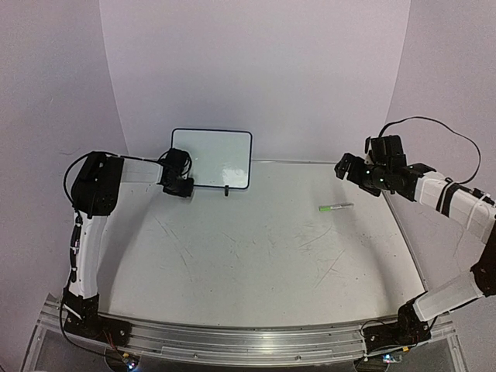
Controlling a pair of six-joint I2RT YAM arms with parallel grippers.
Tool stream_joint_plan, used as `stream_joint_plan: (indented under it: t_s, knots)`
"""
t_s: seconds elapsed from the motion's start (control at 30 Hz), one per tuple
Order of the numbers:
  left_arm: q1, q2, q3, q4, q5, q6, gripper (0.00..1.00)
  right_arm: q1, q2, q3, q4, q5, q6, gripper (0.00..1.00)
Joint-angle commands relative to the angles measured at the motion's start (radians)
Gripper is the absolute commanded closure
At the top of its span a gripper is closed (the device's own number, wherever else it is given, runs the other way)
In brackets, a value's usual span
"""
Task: Write a sentence on the whiteboard
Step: Move the whiteboard to the corner of the board.
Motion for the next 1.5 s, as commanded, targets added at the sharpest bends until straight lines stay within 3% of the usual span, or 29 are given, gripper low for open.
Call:
stream_joint_plan:
  t_s: [0.0,0.37,0.83,1.1,1.47]
  knots:
    - [-0.08,-0.022,-0.077,0.02,-0.015,0.065,1.0,0.0,-0.019,-0.012,0.01,0.007,-0.004,0.02]
    - [-0.178,-0.171,-0.336,0.135,-0.073,-0.051,1.0,0.0,-0.019,-0.025,0.008,0.004,-0.006,0.02]
    - [-0.378,-0.408,-0.681,0.137,-0.22,-0.477,1.0,0.0,0.086,-0.015,0.011,-0.048,0.008,0.02]
    - [-0.536,-0.447,-0.761,0.128,-0.308,-0.662,1.0,0.0,0.145,-0.034,0.014,-0.05,0.047,0.02]
    - [-0.67,-0.387,-0.741,0.127,-0.393,-0.721,1.0,-0.002,0.249,-0.026,0.032,-0.034,0.127,0.02]
